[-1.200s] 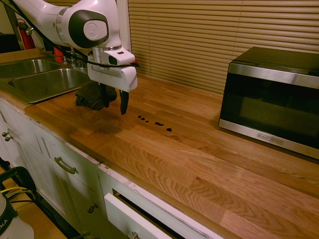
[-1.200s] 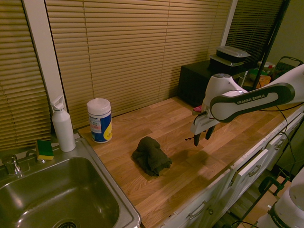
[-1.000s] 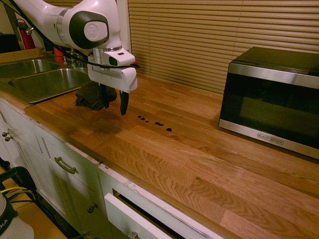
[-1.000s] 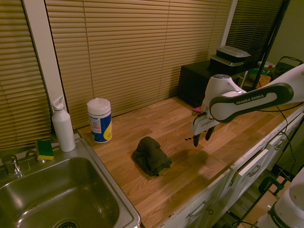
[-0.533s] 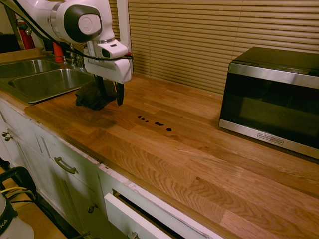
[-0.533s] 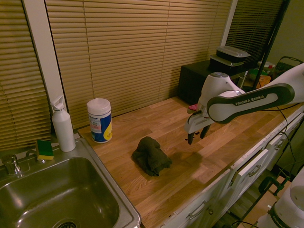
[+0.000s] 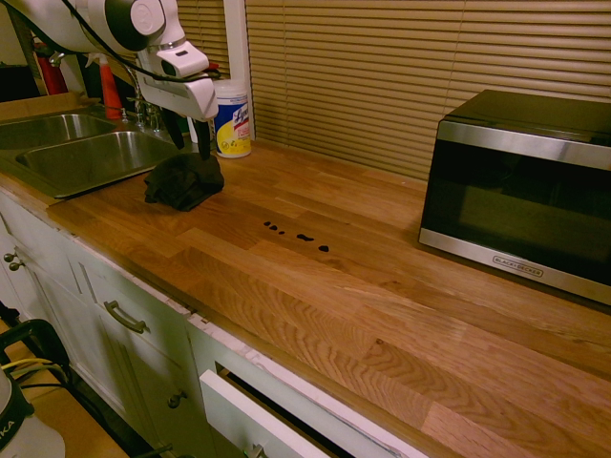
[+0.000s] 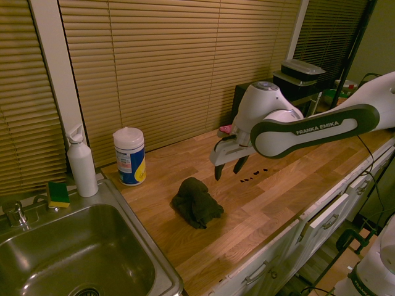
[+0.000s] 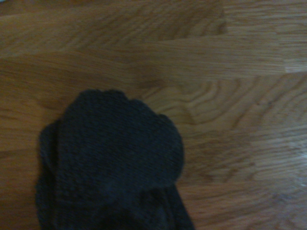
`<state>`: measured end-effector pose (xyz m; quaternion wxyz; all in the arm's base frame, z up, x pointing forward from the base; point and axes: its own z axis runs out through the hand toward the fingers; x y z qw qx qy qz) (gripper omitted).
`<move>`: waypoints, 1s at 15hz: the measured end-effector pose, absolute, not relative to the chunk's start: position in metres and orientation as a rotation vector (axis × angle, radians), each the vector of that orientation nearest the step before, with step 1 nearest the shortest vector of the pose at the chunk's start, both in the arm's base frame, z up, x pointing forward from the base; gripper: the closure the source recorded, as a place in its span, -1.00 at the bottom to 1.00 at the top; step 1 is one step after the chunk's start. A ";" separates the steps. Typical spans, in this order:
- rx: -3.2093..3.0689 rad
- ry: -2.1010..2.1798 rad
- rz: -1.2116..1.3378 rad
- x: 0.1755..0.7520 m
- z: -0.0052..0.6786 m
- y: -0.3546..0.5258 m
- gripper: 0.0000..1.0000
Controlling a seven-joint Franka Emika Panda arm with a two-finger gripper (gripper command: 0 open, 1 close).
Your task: Clear the spill
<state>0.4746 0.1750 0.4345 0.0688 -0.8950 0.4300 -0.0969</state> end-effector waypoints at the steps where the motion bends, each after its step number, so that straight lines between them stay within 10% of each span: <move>1: -2.684 1.295 -0.298 0.480 0.434 0.184 -1.00; 12: -2.730 1.330 -0.258 0.508 0.380 0.253 -1.00; 13: -2.740 1.341 -0.248 0.511 0.375 0.252 1.00; 15: -2.751 1.355 -0.229 0.514 0.367 0.250 1.00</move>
